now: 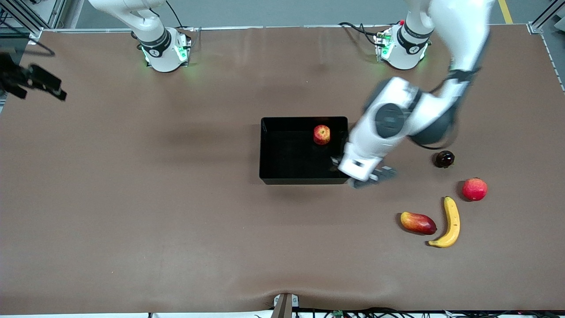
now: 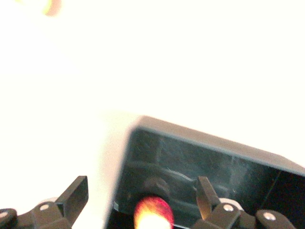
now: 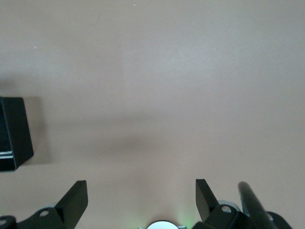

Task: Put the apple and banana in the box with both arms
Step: 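Move the left gripper down to the yellow banana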

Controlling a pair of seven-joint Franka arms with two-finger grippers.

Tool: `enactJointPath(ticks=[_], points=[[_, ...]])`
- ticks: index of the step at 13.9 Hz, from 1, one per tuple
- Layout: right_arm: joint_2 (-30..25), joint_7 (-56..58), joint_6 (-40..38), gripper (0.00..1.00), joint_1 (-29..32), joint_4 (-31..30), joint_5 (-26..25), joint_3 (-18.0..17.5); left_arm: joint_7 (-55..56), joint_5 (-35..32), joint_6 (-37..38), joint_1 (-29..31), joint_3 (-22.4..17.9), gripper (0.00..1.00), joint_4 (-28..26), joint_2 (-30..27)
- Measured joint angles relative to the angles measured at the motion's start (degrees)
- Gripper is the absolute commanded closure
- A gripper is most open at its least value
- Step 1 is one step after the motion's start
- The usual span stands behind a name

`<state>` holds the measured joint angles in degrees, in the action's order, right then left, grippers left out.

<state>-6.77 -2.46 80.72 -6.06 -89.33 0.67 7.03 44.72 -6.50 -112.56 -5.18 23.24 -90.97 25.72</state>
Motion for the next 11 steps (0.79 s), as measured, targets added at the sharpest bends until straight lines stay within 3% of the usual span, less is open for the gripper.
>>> enactJointPath(ticks=[3, 5, 11], points=[[-5.0, 1.1, -0.1, 0.00, 2.1, -5.3, 0.0, 0.7, -15.1, 0.0, 0.3, 8.8, -0.3, 0.00, 0.4, 0.9], [-5.5, 1.9, 1.0, 0.00, 3.5, -6.2, 0.0, 0.8, -21.6, -0.1, -0.1, 12.6, -0.3, 0.00, 0.4, 3.0], [4.3, 8.6, 0.2, 0.00, 4.0, 4.6, 0.0, 0.8, -34.3, -8.7, -5.7, 21.1, -0.4, 0.00, 0.6, 11.0]])
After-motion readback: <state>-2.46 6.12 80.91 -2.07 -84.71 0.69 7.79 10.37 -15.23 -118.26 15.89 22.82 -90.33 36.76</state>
